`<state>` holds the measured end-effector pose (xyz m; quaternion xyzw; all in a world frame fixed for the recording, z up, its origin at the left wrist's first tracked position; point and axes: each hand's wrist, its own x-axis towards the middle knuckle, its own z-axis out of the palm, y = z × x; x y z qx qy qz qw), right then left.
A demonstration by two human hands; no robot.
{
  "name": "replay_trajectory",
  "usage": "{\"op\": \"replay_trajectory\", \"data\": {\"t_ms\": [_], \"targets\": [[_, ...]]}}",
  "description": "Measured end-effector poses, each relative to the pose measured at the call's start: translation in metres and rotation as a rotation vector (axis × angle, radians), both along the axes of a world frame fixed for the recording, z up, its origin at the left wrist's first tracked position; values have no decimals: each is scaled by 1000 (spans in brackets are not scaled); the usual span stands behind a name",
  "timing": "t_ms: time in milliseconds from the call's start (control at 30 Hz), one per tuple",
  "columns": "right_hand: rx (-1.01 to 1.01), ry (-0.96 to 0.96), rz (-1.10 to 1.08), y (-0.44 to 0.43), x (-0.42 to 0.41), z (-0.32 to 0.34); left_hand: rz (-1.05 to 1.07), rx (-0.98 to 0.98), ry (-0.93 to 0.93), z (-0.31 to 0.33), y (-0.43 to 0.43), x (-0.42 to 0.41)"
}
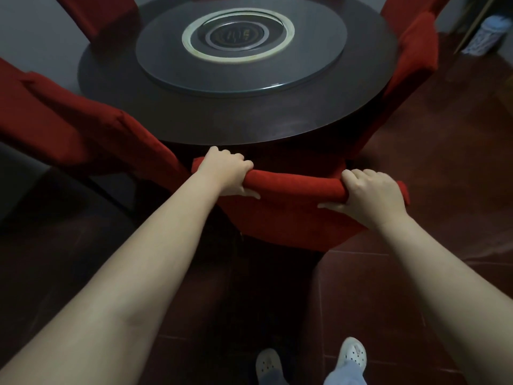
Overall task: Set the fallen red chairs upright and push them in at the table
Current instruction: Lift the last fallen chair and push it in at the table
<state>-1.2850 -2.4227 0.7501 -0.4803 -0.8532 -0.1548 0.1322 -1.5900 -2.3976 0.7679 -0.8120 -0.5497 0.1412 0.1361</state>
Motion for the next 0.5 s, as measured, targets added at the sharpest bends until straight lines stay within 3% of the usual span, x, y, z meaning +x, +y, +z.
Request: {"op": "replay_trajectory", "data": {"t_ms": [233, 500], "targets": [[114, -48, 142, 7, 9, -4, 18, -57, 61, 13, -1, 10], [242, -83, 264, 52, 75, -8, -86, 35, -55, 4, 6, 56]]}}
